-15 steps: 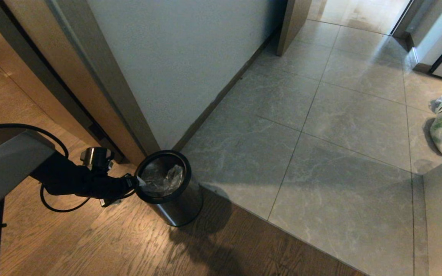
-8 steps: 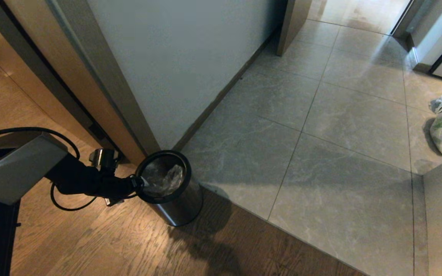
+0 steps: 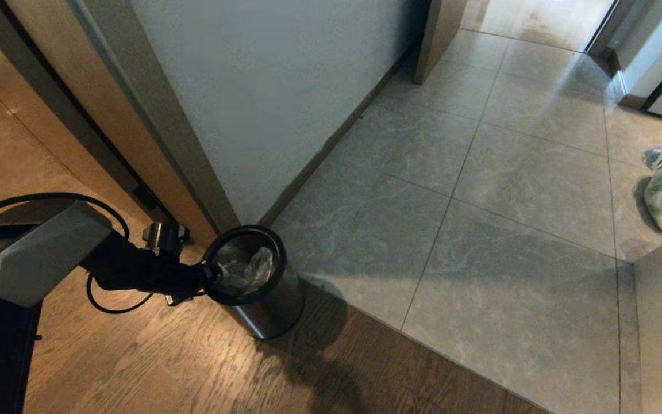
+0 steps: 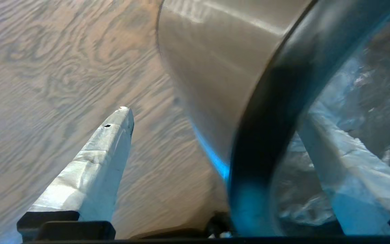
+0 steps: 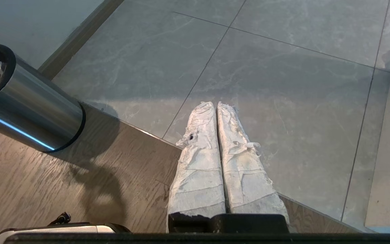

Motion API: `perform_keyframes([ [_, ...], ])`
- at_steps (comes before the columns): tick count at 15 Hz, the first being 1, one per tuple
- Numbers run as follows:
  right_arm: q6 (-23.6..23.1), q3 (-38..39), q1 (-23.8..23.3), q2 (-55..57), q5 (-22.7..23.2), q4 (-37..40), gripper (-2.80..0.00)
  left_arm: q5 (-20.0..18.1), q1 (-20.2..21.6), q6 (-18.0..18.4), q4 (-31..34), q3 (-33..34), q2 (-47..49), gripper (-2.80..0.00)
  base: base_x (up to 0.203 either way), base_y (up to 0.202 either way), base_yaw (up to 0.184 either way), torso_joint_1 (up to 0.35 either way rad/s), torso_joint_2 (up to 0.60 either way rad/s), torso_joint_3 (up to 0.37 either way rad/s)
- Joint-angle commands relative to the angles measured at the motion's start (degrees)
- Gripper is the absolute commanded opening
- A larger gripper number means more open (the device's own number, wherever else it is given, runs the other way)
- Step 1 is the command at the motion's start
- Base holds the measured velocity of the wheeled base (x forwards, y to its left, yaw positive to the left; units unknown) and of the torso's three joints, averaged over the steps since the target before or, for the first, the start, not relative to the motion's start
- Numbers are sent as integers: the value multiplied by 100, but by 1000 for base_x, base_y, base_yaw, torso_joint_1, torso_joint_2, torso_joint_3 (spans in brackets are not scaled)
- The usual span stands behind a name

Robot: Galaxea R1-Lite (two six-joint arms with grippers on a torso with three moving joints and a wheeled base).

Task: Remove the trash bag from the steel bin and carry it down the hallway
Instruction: Place the outer trash can on the ground

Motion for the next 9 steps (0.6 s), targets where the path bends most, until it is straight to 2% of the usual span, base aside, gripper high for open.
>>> perform_keyframes([
  [1, 1, 9, 0, -4, 0, -2, -280, -14, 6, -24, -36, -16, 13, 0, 0, 0, 0, 0, 0, 0],
  [6, 1, 9, 0, -4, 0, -2, -280, 0, -21, -24, -41, 2, 18, 0, 0, 0, 0, 0, 0, 0],
  [7, 1, 9, 0, -4, 0, -2, -280, 23, -24, -27, -43, 9, 21, -280, 0, 0, 0, 0, 0, 0],
  [9, 1, 9, 0, -4, 0, -2, -280, 65, -30, -19, -45, 0, 24, -280, 0, 0, 0, 0, 0, 0],
])
